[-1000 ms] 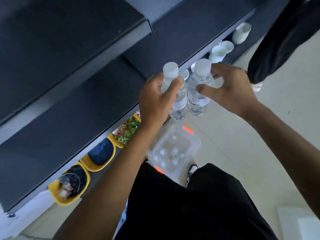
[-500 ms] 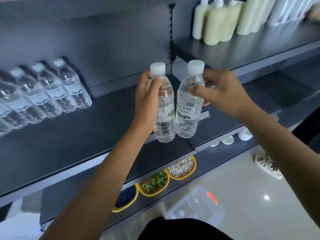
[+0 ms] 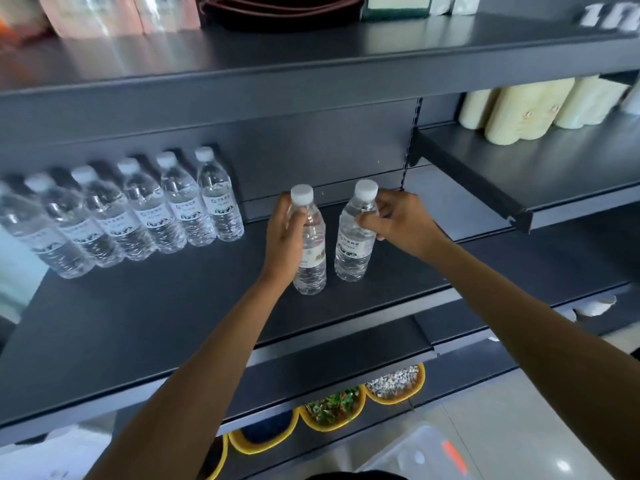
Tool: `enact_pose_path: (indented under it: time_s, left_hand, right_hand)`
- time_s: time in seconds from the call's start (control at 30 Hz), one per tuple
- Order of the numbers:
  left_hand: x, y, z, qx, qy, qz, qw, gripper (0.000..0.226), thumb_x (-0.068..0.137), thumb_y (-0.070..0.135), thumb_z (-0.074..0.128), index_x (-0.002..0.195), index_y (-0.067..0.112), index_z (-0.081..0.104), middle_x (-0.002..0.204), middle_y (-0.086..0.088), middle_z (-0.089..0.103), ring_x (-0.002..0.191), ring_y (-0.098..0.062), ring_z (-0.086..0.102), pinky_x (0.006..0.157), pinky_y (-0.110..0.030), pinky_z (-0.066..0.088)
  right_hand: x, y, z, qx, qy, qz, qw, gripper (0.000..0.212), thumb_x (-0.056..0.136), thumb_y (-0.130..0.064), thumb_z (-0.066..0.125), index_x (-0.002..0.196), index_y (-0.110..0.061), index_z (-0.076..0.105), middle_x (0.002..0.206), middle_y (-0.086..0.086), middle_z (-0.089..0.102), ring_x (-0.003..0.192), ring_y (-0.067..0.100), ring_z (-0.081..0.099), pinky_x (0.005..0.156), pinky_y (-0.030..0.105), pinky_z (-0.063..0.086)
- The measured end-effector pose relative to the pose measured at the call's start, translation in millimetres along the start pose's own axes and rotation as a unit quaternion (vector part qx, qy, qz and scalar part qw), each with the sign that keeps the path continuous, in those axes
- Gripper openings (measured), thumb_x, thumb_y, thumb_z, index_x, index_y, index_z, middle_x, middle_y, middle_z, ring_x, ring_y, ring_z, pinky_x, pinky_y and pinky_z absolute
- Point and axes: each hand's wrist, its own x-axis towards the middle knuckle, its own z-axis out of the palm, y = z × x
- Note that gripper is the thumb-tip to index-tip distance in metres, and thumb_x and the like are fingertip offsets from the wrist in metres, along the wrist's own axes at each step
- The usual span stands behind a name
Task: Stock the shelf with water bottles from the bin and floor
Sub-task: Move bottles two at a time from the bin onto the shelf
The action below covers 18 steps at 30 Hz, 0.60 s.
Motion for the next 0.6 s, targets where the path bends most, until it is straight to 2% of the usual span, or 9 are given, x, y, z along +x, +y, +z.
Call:
enact_pose_path:
  time_s: [0.07,0.2,0.27,0.33,0.4,0.5,0.57,0.6]
  left_hand:
    - [2,-12,-6,0.005,0.006,0.001,1.000,0.026,0.090,0.040,0.054,0.110,0.024,0.060,0.100,0.000,0.066,0.095,-0.019,0.064,0.088,-0.041,0.050]
    - [7,-17,-12,0.000,-0.007,-0.006,1.000,0.025,0.091,0.040,0.055,0.111,0.027,0.057,0.103,0.003,0.064,0.097,-0.014,0.062,0.086,-0.032,0.050]
    - [5,-23,-12,0.013,-0.031,-0.014,0.999,0.037,0.087,0.040,0.063,0.120,0.026,0.053,0.114,-0.003,0.064,0.105,-0.013,0.064,0.090,-0.031,0.053]
    - [-1,-36,-11,0.009,-0.039,-0.014,0.999,0.061,0.079,0.034,0.078,0.130,0.024,0.046,0.126,-0.015,0.060,0.114,-0.021,0.065,0.097,-0.037,0.056]
    - [-10,-48,-12,0.020,-0.024,-0.019,0.999,0.081,0.067,0.034,0.090,0.132,0.027,0.040,0.132,-0.017,0.052,0.119,-0.024,0.063,0.099,-0.037,0.056]
    - [-22,-63,-14,0.135,0.030,-0.026,0.990,0.083,0.059,0.043,0.094,0.122,0.039,0.039,0.125,0.003,0.047,0.118,-0.018,0.057,0.096,-0.028,0.053]
    - [-29,-73,-19,0.151,0.032,-0.041,0.987,0.082,0.063,0.041,0.094,0.125,0.030,0.043,0.124,0.004,0.055,0.116,-0.017,0.061,0.094,-0.036,0.056]
    - [-32,-75,-24,0.140,0.017,-0.052,0.989,0.081,0.066,0.036,0.093,0.130,0.027,0.045,0.125,0.004,0.060,0.114,-0.015,0.064,0.093,-0.036,0.057]
  right_hand:
    - [1,5,13,0.000,-0.001,-0.005,1.000,0.040,0.074,-0.060,0.065,0.093,-0.026,0.072,0.078,-0.004,0.073,0.070,0.026,0.069,0.068,0.052,0.058]
    - [8,12,31,0.016,0.025,0.000,1.000,0.034,0.076,-0.050,0.065,0.098,-0.024,0.072,0.084,-0.008,0.073,0.079,0.017,0.070,0.073,0.050,0.059]
    - [8,14,38,0.024,0.034,0.000,0.999,0.041,0.080,-0.046,0.065,0.114,-0.024,0.067,0.094,-0.012,0.073,0.087,0.010,0.070,0.080,0.044,0.060]
    - [4,18,48,0.051,0.055,-0.005,0.997,0.048,0.088,-0.038,0.065,0.132,-0.022,0.056,0.108,-0.016,0.071,0.097,0.004,0.070,0.084,0.039,0.061]
    - [-6,26,62,0.090,0.085,-0.002,0.992,0.049,0.095,-0.037,0.064,0.138,-0.019,0.049,0.116,-0.017,0.068,0.104,0.002,0.069,0.085,0.038,0.062]
    - [-24,43,84,0.131,0.080,0.010,0.988,0.064,0.088,-0.044,0.071,0.141,-0.024,0.041,0.124,-0.015,0.064,0.113,0.006,0.066,0.091,0.031,0.059]
    - [-33,57,100,0.138,0.057,0.039,0.988,0.083,0.080,-0.035,0.085,0.146,-0.031,0.035,0.136,-0.007,0.056,0.124,0.009,0.060,0.098,0.029,0.055]
    - [-37,64,108,0.129,0.056,0.055,0.989,0.091,0.076,-0.030,0.089,0.148,-0.033,0.033,0.138,-0.008,0.050,0.126,0.009,0.056,0.101,0.029,0.054]
